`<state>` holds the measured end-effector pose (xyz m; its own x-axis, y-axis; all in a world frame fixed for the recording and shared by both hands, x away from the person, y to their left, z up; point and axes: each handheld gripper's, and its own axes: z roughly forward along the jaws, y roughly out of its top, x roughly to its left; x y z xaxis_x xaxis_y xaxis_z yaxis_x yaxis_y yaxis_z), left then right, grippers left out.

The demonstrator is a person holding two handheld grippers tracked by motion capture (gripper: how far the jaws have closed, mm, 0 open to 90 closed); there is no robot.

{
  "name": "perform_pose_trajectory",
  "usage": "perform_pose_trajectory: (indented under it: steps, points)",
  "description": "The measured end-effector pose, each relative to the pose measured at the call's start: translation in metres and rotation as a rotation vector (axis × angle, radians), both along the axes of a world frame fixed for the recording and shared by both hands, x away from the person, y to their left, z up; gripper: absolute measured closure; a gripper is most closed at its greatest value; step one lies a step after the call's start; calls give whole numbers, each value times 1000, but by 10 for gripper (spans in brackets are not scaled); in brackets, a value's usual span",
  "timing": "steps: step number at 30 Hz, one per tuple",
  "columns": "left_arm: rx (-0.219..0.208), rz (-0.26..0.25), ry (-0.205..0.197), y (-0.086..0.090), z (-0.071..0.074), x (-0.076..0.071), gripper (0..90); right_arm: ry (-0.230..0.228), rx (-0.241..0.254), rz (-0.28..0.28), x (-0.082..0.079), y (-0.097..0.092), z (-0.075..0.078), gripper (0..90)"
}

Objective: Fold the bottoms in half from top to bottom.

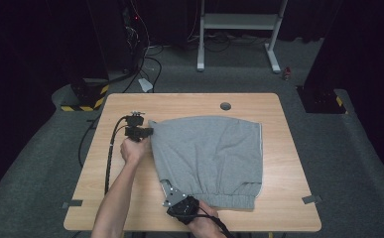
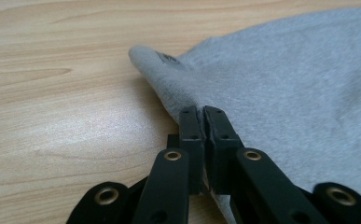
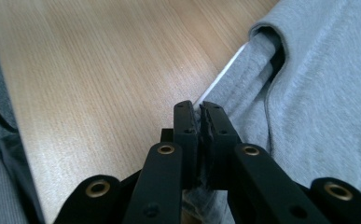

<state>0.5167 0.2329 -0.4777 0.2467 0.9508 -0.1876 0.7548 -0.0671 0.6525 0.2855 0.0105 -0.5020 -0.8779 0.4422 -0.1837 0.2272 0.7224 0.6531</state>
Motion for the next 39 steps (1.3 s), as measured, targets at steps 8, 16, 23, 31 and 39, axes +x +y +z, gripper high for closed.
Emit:
perform_pose_trajectory:
  steps: [8, 16, 23, 31, 39]
  points:
    - [-72, 32, -29, 10, 10, -4, 866, 4, 26, 7, 2, -7, 14, 853]
    - [-117, 40, -64, 19, 22, -7, 868, 13, 53, 14, 4, -8, 26, 854]
    - [-134, 32, -103, 25, 30, -11, 868, 41, 96, 31, 5, -7, 38, 854]
    - [-123, 13, -131, 29, 45, -12, 868, 63, 119, 50, 5, -2, 46, 855]
    - [-154, 31, -153, 42, 57, -17, 869, 69, 143, 78, 5, 4, 61, 855]
